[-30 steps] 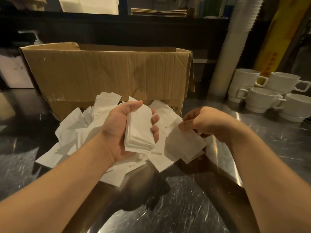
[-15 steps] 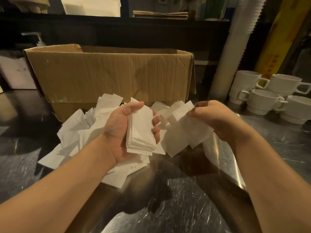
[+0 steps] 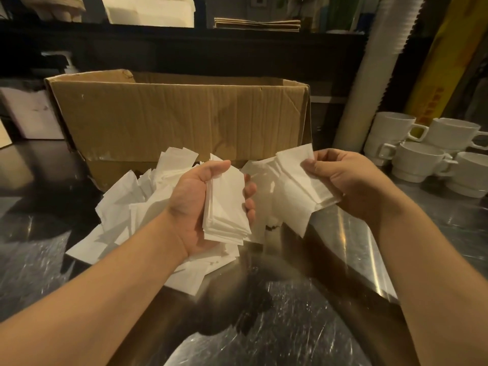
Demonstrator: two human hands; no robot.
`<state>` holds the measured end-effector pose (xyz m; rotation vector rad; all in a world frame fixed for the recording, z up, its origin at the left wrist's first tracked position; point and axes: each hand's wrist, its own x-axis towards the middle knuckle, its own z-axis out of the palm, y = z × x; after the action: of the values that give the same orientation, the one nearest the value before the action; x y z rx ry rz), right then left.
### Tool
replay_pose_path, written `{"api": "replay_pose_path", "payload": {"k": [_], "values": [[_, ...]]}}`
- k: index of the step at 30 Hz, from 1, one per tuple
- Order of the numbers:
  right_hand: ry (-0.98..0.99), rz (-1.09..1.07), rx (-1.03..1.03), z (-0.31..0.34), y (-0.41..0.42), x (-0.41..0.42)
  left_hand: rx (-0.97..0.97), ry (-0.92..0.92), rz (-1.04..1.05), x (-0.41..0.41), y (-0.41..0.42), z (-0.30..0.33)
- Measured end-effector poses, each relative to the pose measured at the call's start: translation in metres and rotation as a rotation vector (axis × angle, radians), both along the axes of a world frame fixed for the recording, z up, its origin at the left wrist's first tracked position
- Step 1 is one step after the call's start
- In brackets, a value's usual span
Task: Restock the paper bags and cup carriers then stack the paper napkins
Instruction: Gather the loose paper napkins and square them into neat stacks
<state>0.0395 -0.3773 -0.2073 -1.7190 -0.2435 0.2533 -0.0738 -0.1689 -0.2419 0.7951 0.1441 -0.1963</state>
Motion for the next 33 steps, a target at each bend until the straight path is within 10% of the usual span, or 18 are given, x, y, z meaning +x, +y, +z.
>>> {"api": "replay_pose_path", "payload": {"k": [5,16,25,33], "values": [[-0.147,-0.055,-0.526,-0.010,0.008,0.004,-0.023,0.027,0.004,-0.001,0.001,0.000],[0.217,-0.069,0.185,0.001,-0.002,0.005,0.014,0.014,0.009,0.000,0.000,0.000],[0.255,0.130,0.105,0.002,-0.005,0.001,0.025,0.016,0.013,0.001,0.002,-0.002],[0.015,0.306,-0.832,-0.012,0.002,-0.003,-0.010,0.040,0.021,0.001,0.001,-0.002]]}}
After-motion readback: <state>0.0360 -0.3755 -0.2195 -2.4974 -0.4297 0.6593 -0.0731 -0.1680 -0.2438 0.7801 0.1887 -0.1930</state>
